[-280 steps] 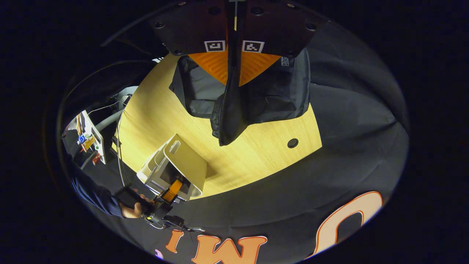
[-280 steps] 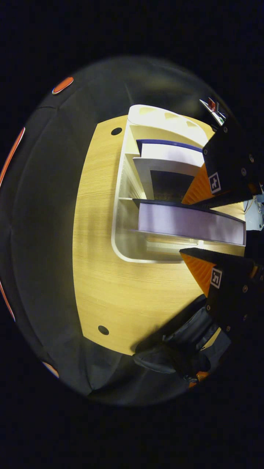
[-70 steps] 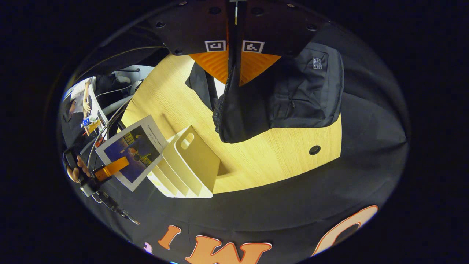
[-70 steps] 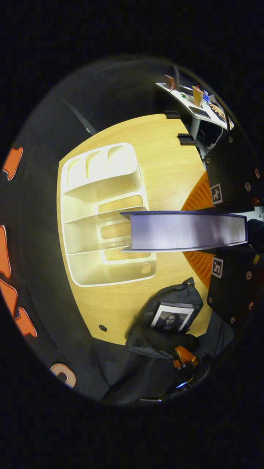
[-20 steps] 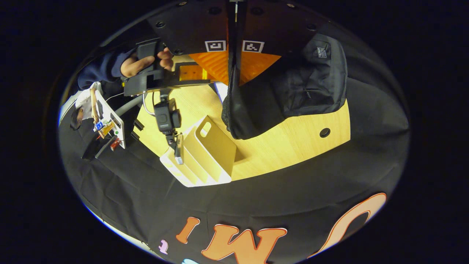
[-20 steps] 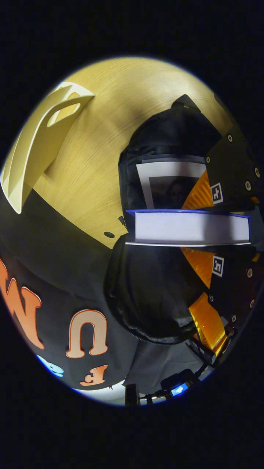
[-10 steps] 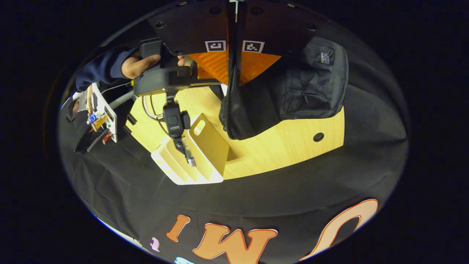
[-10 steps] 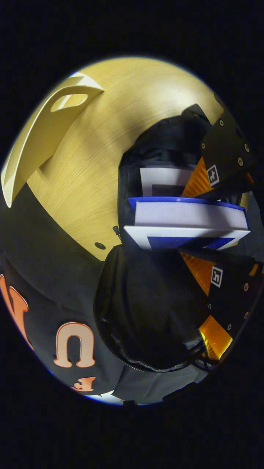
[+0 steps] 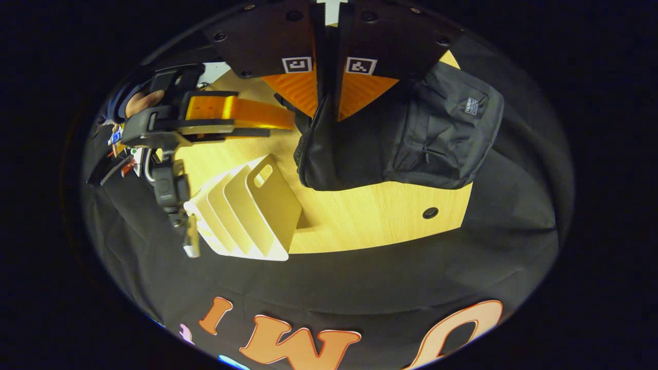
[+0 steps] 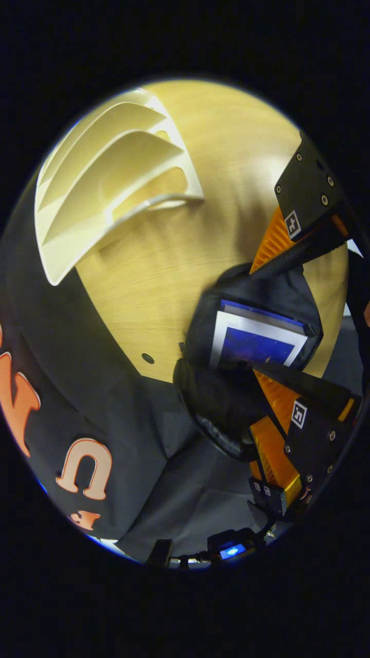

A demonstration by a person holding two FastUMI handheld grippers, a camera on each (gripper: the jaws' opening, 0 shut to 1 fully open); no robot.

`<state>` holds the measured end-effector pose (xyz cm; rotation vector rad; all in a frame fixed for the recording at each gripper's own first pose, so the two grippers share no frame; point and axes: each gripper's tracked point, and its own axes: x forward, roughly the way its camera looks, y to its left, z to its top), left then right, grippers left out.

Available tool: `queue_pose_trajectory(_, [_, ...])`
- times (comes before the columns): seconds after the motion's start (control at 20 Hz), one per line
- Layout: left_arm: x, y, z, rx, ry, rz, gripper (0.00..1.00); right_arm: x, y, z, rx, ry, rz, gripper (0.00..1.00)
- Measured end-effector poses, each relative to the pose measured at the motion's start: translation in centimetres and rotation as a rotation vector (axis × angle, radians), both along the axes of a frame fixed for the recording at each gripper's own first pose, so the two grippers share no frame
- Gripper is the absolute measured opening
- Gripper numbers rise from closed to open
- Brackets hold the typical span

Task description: Open the schoolbag, grab two books from the bookshelf and put them into the schoolbag.

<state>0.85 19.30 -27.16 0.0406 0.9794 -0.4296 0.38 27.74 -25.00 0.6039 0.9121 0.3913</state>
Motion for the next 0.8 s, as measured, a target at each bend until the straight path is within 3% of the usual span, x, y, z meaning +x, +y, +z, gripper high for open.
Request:
queue_pose_trajectory(0.15, [-0.5, -1.8, -0.3, -0.01, 0.011, 0.005, 0.15, 0.4, -4.5, 1.9, -0.066, -0.068, -0.022, 0.98])
queue_pose_trajectory(0.25, [-1.5, -3.5, -0.1, -0.044, 0.018, -0.012, 0.25, 0.9, -7.7, 3.2, -0.096, -0.111, -0.054, 0.98])
queue_pose_trajectory(0.4, [-2.0, -6.3, 0.4, -0.051, -0.015, -0.032, 0.67, 1.9, -12.2, 5.4, -0.167, -0.193, -0.111, 0.98])
queue_pose_trajectory(0.65, [-0.9, -11.9, 3.9, -0.07, -0.153, -0.06, 0.89, 2.7, -18.2, 9.0, -0.326, -0.345, -0.129, 0.98])
queue_pose_trajectory(0.8, [-0.6, -15.1, 5.7, -0.087, -0.23, -0.051, 0.95, 2.7, -20.7, 10.7, -0.376, -0.406, -0.133, 0.98])
